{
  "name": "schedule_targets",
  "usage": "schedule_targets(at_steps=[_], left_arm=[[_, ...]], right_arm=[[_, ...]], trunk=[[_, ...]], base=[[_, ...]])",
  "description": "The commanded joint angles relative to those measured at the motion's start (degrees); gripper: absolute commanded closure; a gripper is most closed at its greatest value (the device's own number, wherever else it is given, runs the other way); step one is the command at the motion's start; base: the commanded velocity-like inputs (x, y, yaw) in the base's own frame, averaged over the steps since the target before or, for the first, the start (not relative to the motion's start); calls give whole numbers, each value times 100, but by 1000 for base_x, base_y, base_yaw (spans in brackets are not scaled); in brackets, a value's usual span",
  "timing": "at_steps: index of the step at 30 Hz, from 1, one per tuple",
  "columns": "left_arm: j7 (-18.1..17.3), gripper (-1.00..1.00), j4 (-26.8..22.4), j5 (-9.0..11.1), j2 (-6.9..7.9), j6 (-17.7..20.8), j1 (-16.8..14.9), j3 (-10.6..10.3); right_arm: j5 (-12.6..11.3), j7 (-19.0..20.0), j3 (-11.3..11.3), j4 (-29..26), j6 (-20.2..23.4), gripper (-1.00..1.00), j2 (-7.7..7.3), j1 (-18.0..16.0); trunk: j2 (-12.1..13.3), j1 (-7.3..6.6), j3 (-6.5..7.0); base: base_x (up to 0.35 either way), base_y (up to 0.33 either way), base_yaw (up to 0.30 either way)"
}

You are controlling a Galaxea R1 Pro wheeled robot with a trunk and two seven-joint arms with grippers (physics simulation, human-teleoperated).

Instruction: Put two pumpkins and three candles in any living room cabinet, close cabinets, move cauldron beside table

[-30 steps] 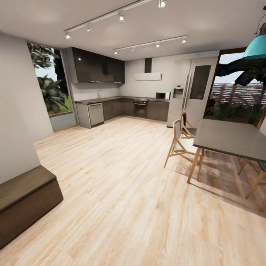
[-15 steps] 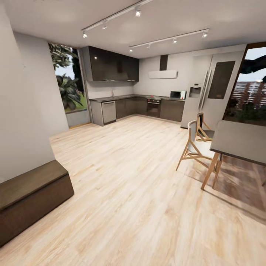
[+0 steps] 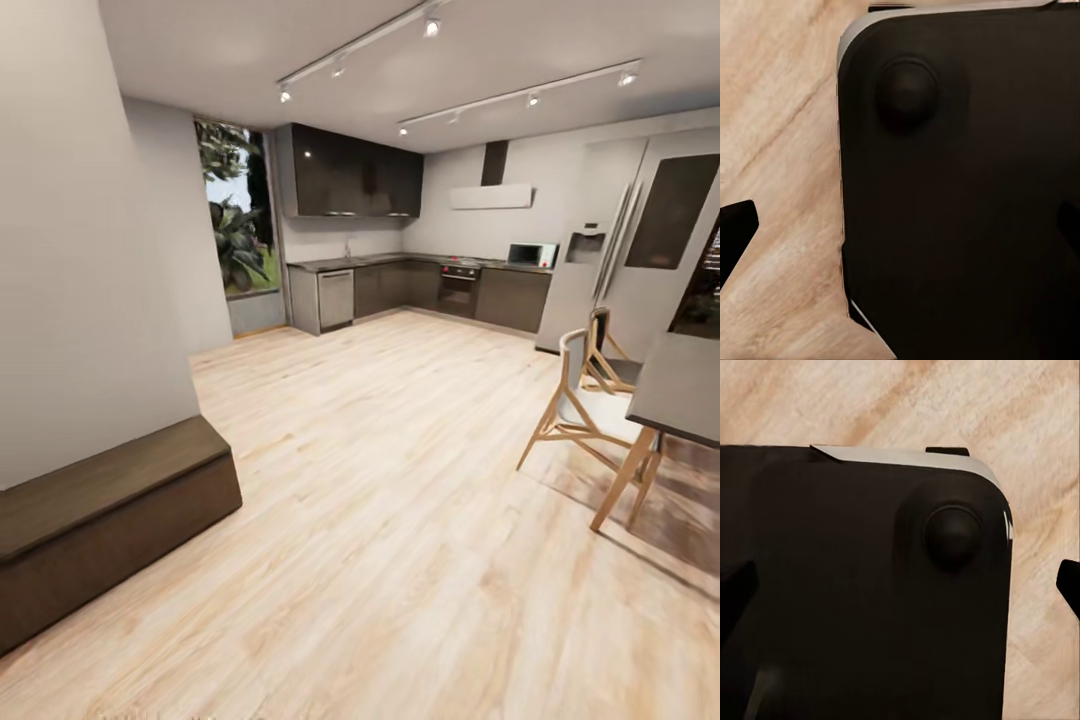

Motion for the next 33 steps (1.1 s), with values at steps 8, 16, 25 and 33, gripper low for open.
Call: schedule_targets(at_steps=[8, 16, 25, 33], left_arm=[[53, -100, -5, -12, 50, -43, 1, -13], [55, -100, -5, -13, 59, -44, 1, -27], [55, -100, -5, -13, 58, -44, 1, -27], [55, -100, -5, -13, 57, -44, 1, -27]], right_arm=[[9, -4, -2, 4, -105, -100, 0, -3], [5, -1, 1, 4, -293, -100, 0, -3], [36, 4, 23, 9, -322, -100, 0, -3], [45, 4, 24, 58, -640, -100, 0, -3]], trunk=[[-2, 0, -32], [-2, 0, -59], [-2, 0, -87], [-2, 0, -108]], base=[[0, 0, 274], [0, 0, 276], [0, 0, 275], [0, 0, 275]])
